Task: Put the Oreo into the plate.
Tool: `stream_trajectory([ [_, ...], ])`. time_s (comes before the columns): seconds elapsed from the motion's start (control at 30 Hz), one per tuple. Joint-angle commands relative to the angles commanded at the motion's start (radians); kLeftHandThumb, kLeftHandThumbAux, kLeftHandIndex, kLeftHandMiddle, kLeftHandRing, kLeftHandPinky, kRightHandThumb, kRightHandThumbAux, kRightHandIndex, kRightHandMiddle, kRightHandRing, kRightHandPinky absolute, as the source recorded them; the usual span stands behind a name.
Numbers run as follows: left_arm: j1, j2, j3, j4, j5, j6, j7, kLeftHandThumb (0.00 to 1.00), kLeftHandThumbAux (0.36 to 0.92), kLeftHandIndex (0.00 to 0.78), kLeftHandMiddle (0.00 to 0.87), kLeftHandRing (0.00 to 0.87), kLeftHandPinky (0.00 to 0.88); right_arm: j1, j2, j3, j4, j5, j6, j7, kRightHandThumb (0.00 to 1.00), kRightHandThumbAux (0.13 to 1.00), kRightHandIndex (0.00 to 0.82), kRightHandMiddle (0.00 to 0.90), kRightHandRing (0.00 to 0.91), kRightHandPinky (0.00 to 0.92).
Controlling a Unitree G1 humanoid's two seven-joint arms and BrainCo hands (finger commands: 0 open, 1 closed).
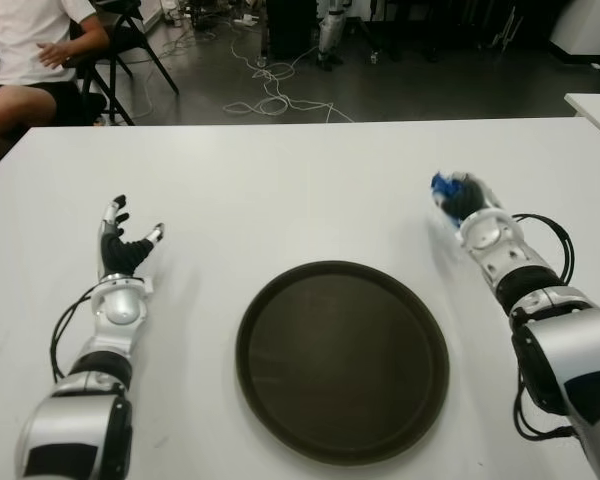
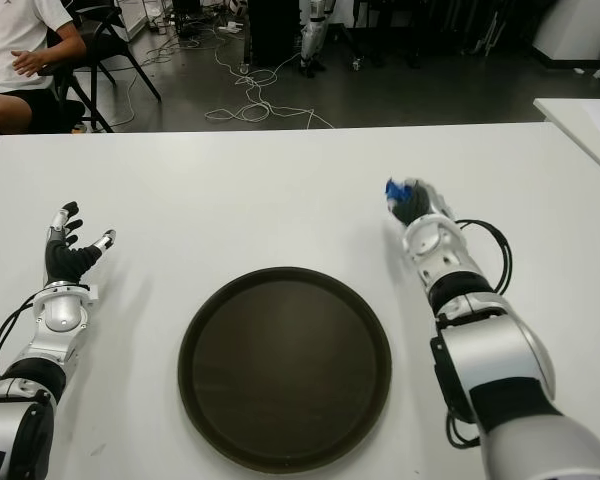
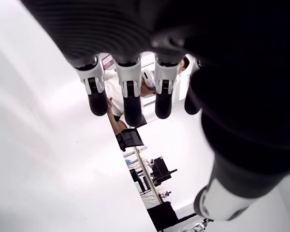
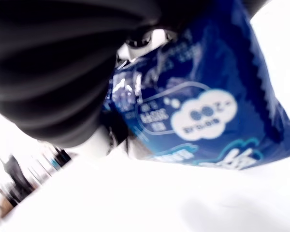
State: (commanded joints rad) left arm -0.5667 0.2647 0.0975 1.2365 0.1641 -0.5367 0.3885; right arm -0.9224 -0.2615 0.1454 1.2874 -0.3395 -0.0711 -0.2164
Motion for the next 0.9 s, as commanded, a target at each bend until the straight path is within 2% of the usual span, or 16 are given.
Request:
stream_trajectory([
  [0.3,-0.001,-0.003,0.001,-0.001,-0.003,0.001,-0.002,0.0,0.796,0.074,0.121,0.107,0.098,-0.01,0.002,-0.057,-0.033,0.062,-0.039,0.011,0.701,0.725,0.439,0.788,0.78,0.768],
  [0.67,0.0,-0.004,-0.003,-0.005,0.001,-0.002,0.005,0.0,0.816,0.078,0.12,0.106,0.1,0.021,0.018,-0.113,-0.154,0.139,-0.066,0.053,0.702,0.725,0.439,0.796,0.785,0.782],
  [0.9,0.001,-0.006,-0.004,-0.007,0.004,0.0,0.012,0.0,0.808,0.075,0.122,0.111,0.102,0.036,0.031,-0.175,-0.202,0.234,-0.083,0.168,0.705,0.723,0.439,0.816,0.803,0.801],
])
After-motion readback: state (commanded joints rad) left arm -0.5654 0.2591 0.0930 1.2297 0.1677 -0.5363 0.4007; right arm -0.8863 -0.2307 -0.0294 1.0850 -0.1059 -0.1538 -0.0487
